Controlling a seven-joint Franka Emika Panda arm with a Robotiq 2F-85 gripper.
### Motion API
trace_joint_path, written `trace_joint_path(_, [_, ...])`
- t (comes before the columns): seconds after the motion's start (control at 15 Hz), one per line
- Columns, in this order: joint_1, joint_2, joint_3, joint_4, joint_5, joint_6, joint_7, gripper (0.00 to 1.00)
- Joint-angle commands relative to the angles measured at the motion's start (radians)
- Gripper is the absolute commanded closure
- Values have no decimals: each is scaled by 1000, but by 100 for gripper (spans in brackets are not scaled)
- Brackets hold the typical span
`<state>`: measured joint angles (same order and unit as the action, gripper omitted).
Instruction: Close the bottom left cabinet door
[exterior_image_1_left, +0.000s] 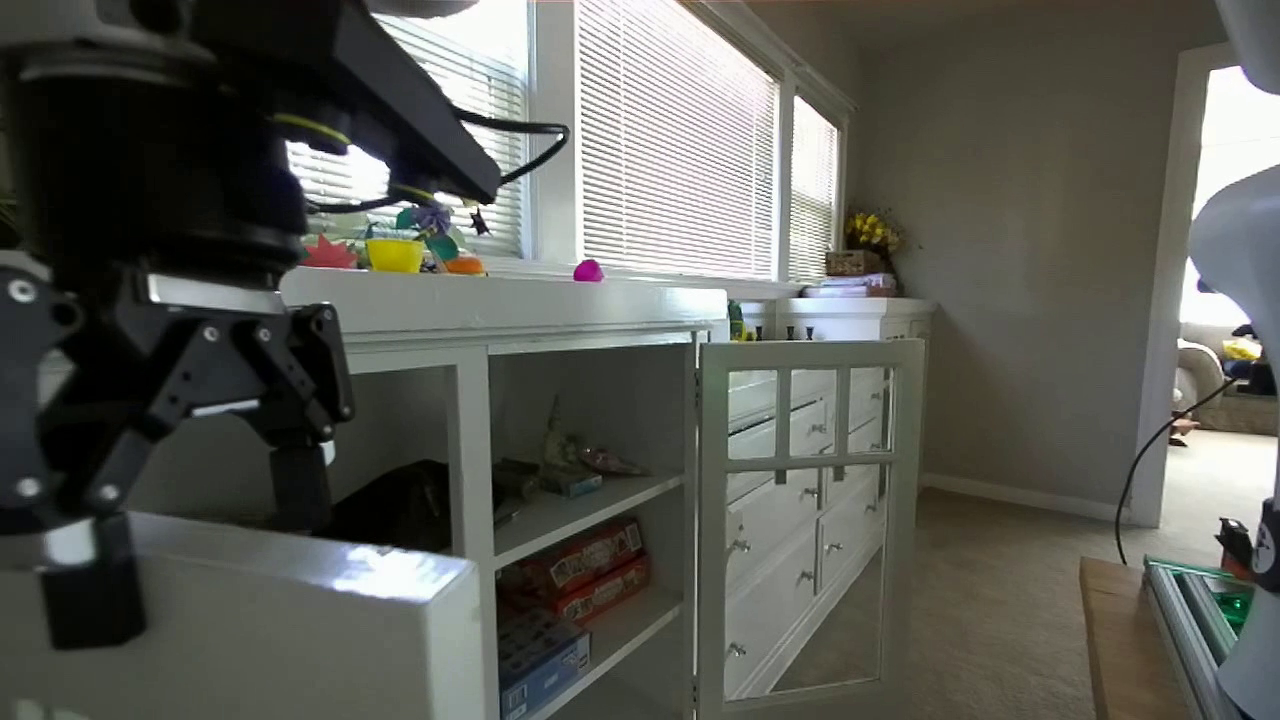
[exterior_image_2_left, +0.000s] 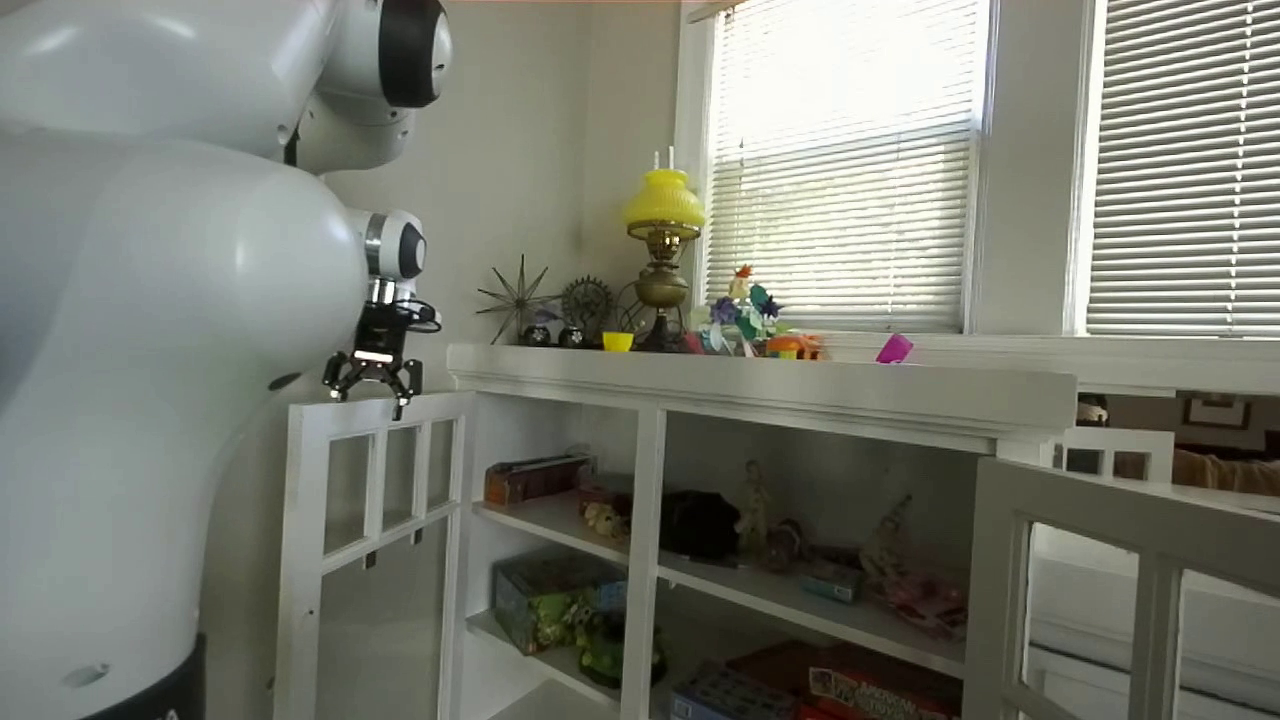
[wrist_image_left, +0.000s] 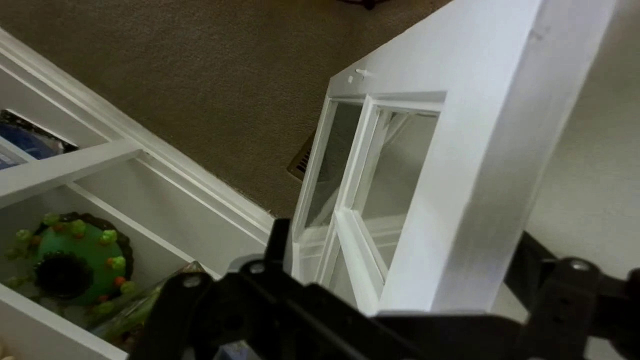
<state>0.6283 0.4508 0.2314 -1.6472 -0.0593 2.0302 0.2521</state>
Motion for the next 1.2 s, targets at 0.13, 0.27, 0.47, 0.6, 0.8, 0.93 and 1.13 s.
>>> trace_joint_path(0.13, [-20, -93, -32, -122, -106, -9, 94, 0])
trace_joint_path(0.27, [-29, -113, -43, -147, -143, -10, 122, 0])
trace_joint_path(0.47, [-44, -140, -56, -175, -208, -12, 168, 0])
trace_joint_path(0.6, [-53, -156, -63, -189, -257, -26, 201, 0])
trace_joint_path(0.8, [-70, -177, -67, -201, -328, -49, 239, 0])
trace_joint_path(0.93, [-84, -187, -65, -201, -363, -71, 264, 0])
trace_joint_path(1.13, [-102, -202, -62, -209, -419, -99, 303, 0])
